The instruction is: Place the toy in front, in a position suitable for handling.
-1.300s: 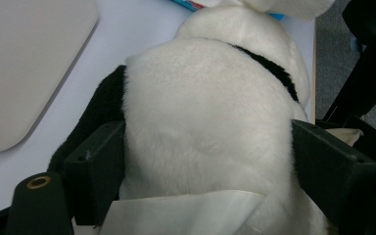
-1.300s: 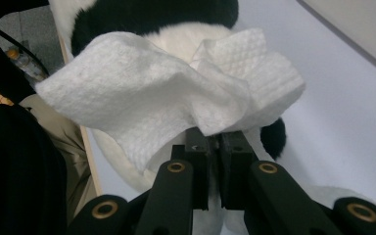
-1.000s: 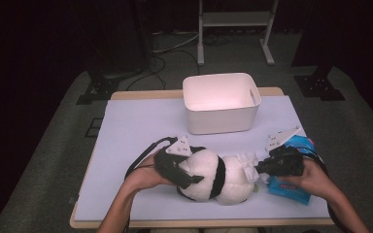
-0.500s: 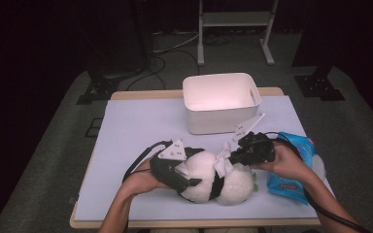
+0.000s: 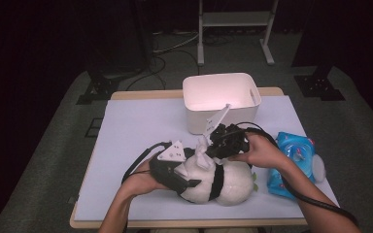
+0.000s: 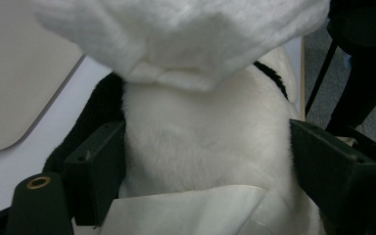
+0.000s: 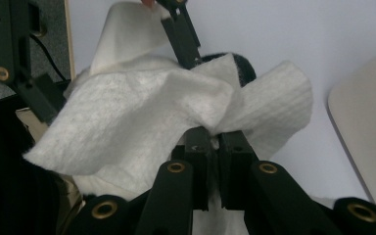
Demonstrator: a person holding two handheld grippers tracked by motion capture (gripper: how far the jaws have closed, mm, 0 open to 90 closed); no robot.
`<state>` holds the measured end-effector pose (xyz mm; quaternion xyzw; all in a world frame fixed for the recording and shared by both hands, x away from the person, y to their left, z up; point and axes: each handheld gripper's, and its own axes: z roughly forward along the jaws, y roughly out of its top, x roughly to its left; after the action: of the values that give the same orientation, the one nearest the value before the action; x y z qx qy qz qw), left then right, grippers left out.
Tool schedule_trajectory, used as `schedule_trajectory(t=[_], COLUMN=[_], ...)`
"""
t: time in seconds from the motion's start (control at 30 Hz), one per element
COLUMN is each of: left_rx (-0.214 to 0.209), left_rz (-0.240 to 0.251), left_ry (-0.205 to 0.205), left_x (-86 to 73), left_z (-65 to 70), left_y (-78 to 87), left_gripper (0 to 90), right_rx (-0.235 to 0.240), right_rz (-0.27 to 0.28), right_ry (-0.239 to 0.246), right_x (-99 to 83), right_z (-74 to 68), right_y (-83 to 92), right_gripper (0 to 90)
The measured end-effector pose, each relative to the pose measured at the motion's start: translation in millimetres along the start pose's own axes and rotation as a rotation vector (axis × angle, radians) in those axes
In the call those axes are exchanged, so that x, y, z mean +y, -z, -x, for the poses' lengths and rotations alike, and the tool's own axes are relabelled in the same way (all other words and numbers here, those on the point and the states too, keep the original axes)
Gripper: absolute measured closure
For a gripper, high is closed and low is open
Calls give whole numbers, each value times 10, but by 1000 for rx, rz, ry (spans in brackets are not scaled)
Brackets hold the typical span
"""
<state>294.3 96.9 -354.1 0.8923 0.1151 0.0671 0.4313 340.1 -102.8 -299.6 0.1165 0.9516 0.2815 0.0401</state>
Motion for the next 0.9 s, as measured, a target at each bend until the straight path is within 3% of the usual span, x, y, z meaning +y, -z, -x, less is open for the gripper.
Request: schedule_trajectory(t=[0.13,0.23,0.57,0.9], left_rx=[-4,-9,-14,-23], left_rz=[-3,7,7,-1], left_ry=[0,6,4,2], left_x=[-10,-18,-22,-20], left_z=[-6,-10,-21,-53], left_y=[8,4,6,13], left_gripper=[178,178,178,178], right_rx=[9,16,15,14], right_rz=[-6,-7,12,-26], right_ry=[24,18,-21,-81], right_x=[109,95,-152,-470], right_z=[19,41,104,161], right_y=[-51,-48,31,97], right_gripper=[838,836,836,836])
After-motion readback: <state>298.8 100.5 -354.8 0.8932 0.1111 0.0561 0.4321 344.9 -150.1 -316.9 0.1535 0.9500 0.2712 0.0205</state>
